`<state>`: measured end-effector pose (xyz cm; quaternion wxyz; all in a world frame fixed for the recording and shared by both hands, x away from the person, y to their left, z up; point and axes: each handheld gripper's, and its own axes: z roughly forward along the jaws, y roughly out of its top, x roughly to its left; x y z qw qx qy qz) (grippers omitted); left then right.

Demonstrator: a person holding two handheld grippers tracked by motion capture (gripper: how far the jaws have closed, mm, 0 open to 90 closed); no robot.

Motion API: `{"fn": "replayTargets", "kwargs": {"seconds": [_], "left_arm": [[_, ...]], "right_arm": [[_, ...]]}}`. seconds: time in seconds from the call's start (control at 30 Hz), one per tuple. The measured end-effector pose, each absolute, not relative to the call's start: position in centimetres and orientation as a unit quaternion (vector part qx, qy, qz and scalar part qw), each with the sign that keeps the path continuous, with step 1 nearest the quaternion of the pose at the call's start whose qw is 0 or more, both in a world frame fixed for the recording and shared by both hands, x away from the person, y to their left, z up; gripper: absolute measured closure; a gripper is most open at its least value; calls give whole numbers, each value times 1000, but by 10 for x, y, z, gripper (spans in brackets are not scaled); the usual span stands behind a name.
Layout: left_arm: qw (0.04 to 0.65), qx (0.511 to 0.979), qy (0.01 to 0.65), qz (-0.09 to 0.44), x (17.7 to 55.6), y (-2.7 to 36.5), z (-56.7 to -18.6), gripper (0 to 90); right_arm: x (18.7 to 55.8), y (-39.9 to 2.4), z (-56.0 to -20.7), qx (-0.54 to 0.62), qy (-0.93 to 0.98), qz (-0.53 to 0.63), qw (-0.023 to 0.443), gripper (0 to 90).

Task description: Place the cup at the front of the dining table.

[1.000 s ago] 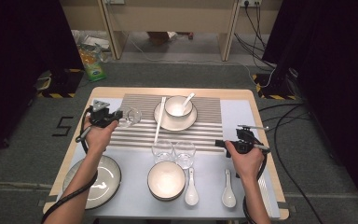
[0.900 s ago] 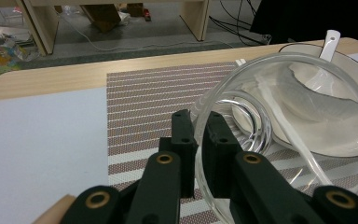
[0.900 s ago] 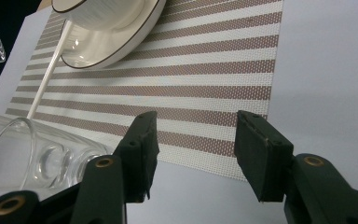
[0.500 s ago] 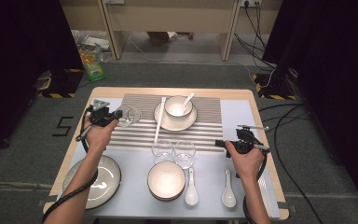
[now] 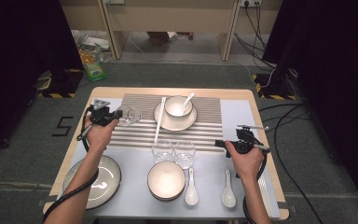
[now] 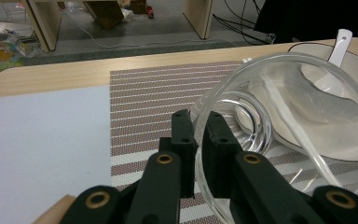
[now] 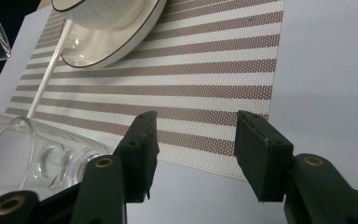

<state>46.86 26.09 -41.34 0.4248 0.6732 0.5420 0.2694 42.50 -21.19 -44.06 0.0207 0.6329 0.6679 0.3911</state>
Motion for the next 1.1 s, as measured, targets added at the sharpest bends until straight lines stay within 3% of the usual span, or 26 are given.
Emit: {"fn": "replayTargets", "kwargs": {"seconds": [1.1], "left_arm": [[415, 677, 547, 264, 479, 257, -418, 841]], "right_arm": [[425, -211, -442, 634, 668, 390, 17, 495]]}}
